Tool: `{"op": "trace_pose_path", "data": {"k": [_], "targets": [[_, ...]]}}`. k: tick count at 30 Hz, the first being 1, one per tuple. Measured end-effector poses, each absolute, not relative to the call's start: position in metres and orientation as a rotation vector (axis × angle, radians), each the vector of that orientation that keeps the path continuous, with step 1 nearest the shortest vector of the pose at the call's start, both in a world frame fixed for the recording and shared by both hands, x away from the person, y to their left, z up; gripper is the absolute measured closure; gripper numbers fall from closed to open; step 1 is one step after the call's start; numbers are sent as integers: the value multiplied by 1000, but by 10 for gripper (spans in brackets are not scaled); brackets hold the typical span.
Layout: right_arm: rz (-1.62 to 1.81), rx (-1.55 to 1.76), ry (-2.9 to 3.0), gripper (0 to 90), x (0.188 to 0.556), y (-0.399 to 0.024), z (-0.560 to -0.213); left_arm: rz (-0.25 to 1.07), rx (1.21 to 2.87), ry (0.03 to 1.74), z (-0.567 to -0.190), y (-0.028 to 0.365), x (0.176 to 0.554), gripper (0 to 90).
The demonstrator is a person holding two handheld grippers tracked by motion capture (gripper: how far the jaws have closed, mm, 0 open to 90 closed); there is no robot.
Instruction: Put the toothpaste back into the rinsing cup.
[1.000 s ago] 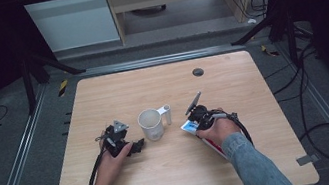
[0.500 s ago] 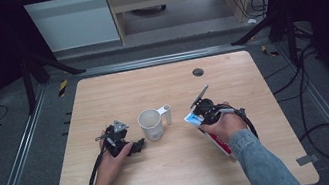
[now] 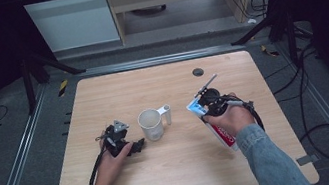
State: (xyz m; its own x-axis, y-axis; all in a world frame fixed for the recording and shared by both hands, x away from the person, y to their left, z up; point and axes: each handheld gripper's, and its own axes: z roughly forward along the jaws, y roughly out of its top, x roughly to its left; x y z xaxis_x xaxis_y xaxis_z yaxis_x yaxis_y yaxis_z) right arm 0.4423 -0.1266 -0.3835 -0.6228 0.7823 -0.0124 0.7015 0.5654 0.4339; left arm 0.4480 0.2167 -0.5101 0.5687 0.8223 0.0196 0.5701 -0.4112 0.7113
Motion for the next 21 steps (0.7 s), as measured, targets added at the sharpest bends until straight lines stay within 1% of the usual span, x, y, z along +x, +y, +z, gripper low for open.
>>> {"op": "trace_pose_path", "data": {"k": [7,21], "targets": [[674,1223,2532,737,443,-131,-364,488,2136,1106,-510,217,448,0],[779,1195,2444,737,446,-137,-348,488,2131,1108,-510,217,448,0]]}}
